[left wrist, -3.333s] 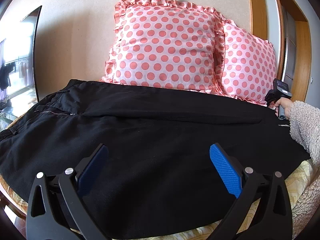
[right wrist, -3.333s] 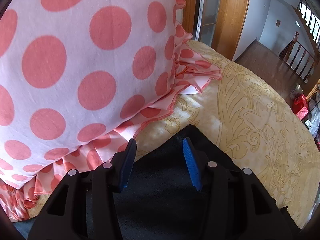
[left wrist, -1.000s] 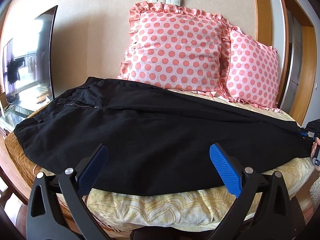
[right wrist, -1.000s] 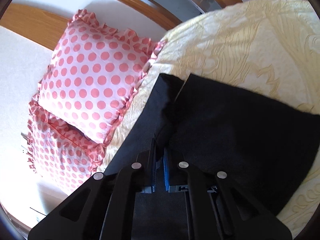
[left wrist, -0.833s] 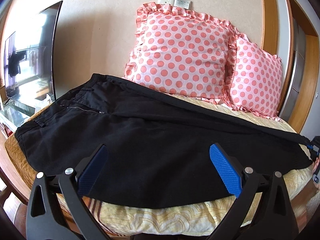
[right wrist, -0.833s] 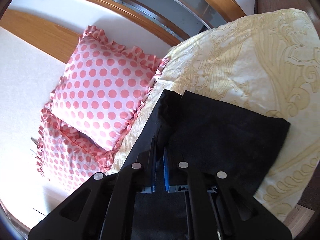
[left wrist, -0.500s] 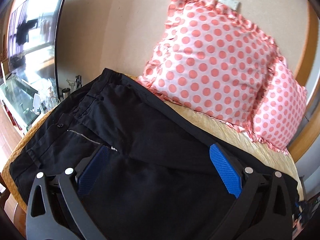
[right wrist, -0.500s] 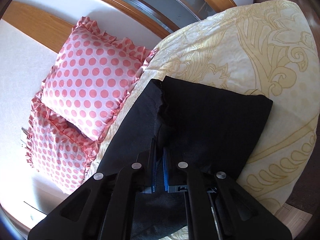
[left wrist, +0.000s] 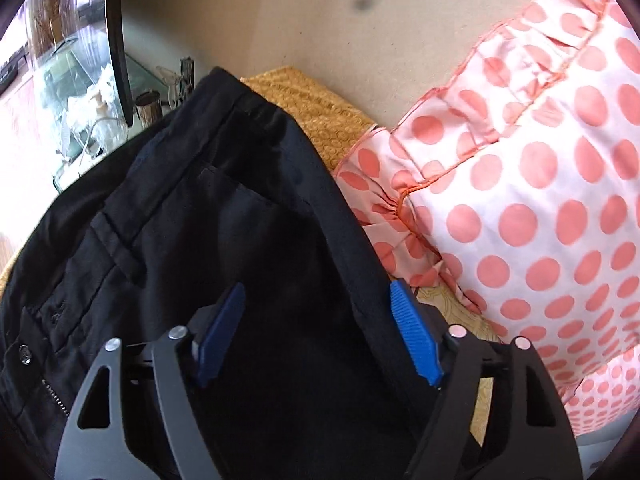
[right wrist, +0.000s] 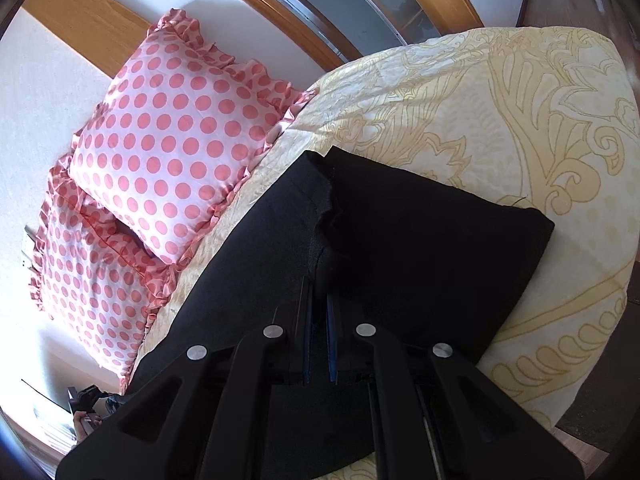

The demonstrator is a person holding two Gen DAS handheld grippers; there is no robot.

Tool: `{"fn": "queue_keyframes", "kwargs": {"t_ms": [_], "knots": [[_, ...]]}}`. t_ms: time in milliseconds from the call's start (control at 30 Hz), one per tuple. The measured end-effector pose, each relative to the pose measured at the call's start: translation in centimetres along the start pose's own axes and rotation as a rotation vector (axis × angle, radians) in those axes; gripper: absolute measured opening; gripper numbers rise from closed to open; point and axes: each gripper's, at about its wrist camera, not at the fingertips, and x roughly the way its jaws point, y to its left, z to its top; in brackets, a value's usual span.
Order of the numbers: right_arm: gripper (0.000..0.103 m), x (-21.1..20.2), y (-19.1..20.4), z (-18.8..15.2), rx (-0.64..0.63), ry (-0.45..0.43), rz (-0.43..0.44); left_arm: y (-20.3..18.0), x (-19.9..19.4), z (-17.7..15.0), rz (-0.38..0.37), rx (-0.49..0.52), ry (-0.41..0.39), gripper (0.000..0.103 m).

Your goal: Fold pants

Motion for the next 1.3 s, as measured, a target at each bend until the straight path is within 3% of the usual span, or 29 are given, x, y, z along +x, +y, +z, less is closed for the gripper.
{"fn": "queue_keyframes", "kwargs": {"t_ms": [133, 200, 233, 267, 400, 567, 700, 867, 1000, 1100, 1200, 1300], "knots": [[0.006, 0.2, 0.3, 0.1, -0.035, 0.012, -0.030, 0.0, 0.9, 0.8, 0.036, -0.022, -0.046, 0.066], [0.006, 0.2, 0.4, 0.0, -0.042, 0.012, -0.034, -0.1, 0.9, 1.0, 0.043, -0.009, -0.059, 0.041], [0.006, 0.2, 0.3, 0.1, -0.041, 0.011, -0.031, -0.2, 1.0, 0.9, 0.023, 0.004, -0.047, 0.011], [0.006, 0.3, 0.3, 0.1, -0.041, 0.008, -0.030, -0.3, 0.9, 0.8, 0.009, 0.007, -0.040, 0.006], [0.006, 0.3, 0.4, 0.5, -0.041, 0.005, -0.017, -0.3, -2.4, -0.5, 0.013, 0.045, -0.120, 0.005], [0.006, -0.6, 0.8, 1.7, -0.053, -0.024, 0.030, 1.9, -10.3, -3.9, -0.095, 0.101, -0.204, 0.005], [0.006, -1.6, 1.0, 2.9, -0.059, -0.056, 0.049, 6.9, -17.6, -8.7, -0.182, 0.094, -0.272, 0.005], [0.006, -2.9, 0.3, 4.0, -0.040, -0.094, 0.049, 13.6, -23.1, -15.6, -0.195, 0.076, -0.330, 0.005], [0.006, -3.7, -0.2, 4.1, -0.036, -0.107, 0.038, 17.3, -23.8, -21.1, -0.167, 0.051, -0.341, 0.005], [0.006, -4.1, -0.8, 3.9, -0.022, -0.106, 0.025, 19.6, -22.1, -24.8, -0.110, 0.033, -0.320, 0.004], [0.006, -3.8, -1.6, 3.4, -0.008, -0.090, -0.002, 21.8, -19.4, -26.5, -0.071, 0.021, -0.265, 0.005], [0.006, -3.7, -2.1, 3.1, 0.002, -0.073, -0.014, 23.6, -19.3, -26.4, -0.124, -0.041, -0.264, 0.017]]}}
